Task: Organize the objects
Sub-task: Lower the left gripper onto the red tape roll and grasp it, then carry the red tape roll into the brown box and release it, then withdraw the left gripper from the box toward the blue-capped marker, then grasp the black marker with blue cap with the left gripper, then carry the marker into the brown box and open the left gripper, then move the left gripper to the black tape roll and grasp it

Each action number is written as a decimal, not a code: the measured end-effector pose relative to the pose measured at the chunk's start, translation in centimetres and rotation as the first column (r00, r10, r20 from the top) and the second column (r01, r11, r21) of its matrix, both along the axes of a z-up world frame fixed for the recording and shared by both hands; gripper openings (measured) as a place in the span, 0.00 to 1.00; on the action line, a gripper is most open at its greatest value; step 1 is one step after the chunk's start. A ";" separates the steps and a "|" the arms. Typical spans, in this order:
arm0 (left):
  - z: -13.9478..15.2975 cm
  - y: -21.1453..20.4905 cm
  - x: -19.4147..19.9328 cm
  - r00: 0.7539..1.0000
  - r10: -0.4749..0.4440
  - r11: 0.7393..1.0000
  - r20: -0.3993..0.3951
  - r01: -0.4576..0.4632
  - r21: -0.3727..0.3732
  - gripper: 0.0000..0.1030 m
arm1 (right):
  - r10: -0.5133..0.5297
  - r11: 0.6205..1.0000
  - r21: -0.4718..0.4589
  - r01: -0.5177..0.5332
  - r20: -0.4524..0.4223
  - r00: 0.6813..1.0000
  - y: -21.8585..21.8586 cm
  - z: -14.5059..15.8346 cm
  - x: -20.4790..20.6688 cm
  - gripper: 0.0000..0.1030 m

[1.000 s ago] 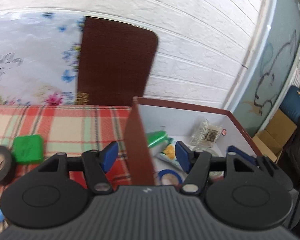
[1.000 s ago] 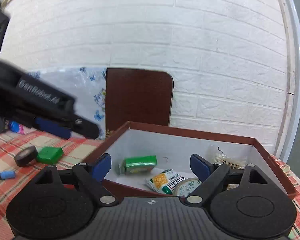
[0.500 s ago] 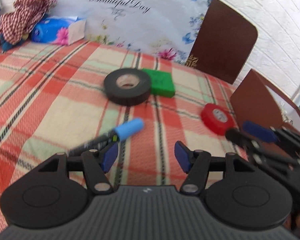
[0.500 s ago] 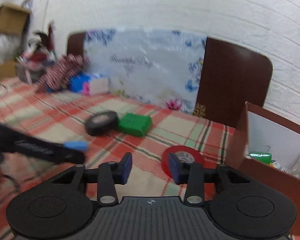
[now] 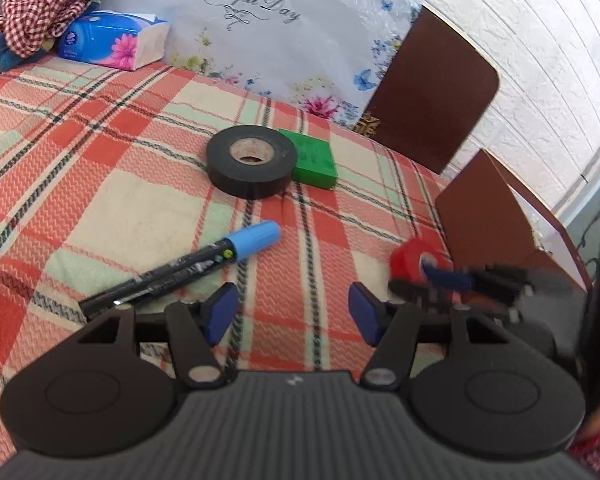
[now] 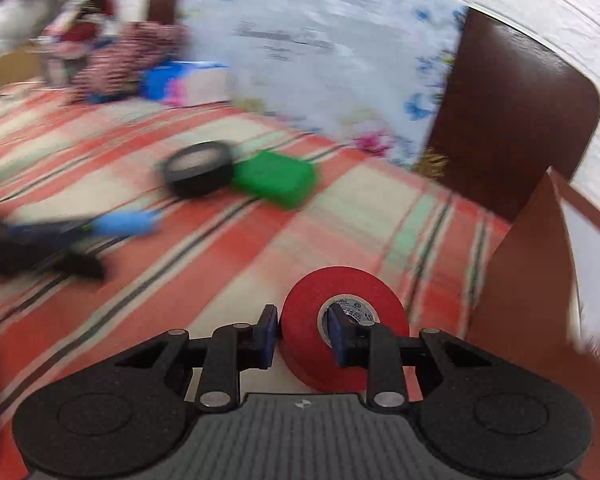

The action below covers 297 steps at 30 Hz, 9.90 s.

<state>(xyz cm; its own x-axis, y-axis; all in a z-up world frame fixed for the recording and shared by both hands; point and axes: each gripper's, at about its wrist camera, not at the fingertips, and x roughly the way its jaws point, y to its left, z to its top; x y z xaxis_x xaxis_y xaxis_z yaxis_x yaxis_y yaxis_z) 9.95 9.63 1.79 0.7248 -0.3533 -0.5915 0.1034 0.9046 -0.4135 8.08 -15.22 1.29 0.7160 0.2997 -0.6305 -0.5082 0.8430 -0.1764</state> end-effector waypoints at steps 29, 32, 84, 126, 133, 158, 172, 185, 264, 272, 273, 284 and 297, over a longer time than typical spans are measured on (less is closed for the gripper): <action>1.9 -9.7 -3.0 0.961 -0.244 0.966 -0.132 0.253 0.053 0.29 | -0.002 0.981 0.192 -0.002 0.022 1.000 -4.8 -1.0 -8.7 0.68; 5.3 -11.7 -3.0 0.957 -0.287 0.954 -0.034 0.289 0.083 0.29 | -0.063 0.980 0.194 0.033 0.152 0.986 -6.1 1.0 -9.3 0.68; 5.9 -21.8 -7.6 0.914 -0.394 0.899 0.095 0.362 0.247 0.51 | -0.634 0.766 0.328 0.552 0.248 0.732 -17.1 3.7 -16.9 0.78; 1.7 0.5 -13.4 0.971 0.134 0.960 0.196 -0.176 0.218 0.79 | -0.289 0.937 0.259 0.235 0.194 0.938 -3.4 3.4 -16.6 0.81; 2.4 5.8 -8.5 0.953 0.214 0.928 0.212 -0.267 0.261 0.76 | -0.129 0.971 0.210 0.112 0.069 0.989 2.0 1.3 -10.5 0.58; 3.3 2.2 -3.0 0.988 -0.152 0.984 0.028 0.149 0.099 0.47 | -0.236 0.929 0.297 0.222 0.013 0.972 -2.1 0.1 -6.1 0.63; 0.4 -1.5 5.0 0.978 -0.119 0.978 -0.170 0.145 0.151 0.30 | -0.010 0.977 0.211 0.017 -0.036 0.999 5.8 -2.2 -3.5 0.15; 9.7 -10.1 2.9 0.963 -0.267 0.955 0.041 0.259 0.145 0.20 | -0.188 0.950 0.286 0.123 0.213 0.959 -0.8 2.2 -7.1 0.17; -2.5 7.9 3.5 0.952 0.244 0.961 0.187 -0.263 0.088 0.55 | -0.122 0.962 0.247 0.116 0.007 0.993 3.3 1.4 3.1 0.24; -0.8 2.9 2.8 0.979 0.112 0.965 0.171 -0.148 0.218 0.52 | -0.416 0.887 0.193 0.420 -0.067 0.907 -10.7 1.4 -8.2 0.31; -0.2 1.5 2.3 0.984 0.067 0.978 0.167 -0.099 0.186 0.52 | -0.442 0.876 0.183 0.446 -0.063 0.895 -11.7 1.4 -8.9 0.36; 3.5 -15.6 -2.5 0.925 -0.375 0.924 0.053 0.368 0.103 0.52 | -0.462 0.862 0.255 0.438 0.043 0.886 -15.4 0.6 -13.5 0.57; 2.7 -17.5 -0.6 0.943 -0.331 0.927 -0.020 0.329 0.181 0.52 | -0.478 0.848 0.296 0.439 0.071 0.875 -15.6 0.4 -7.5 0.55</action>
<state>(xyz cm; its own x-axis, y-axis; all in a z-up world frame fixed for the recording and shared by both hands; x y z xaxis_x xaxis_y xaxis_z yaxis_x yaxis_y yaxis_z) 9.31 -7.84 4.44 0.5921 -0.4629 -0.6596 0.4127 0.8772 -0.2452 0.61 -30.78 1.68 0.8855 0.0554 -0.4614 -0.0389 0.9982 0.0451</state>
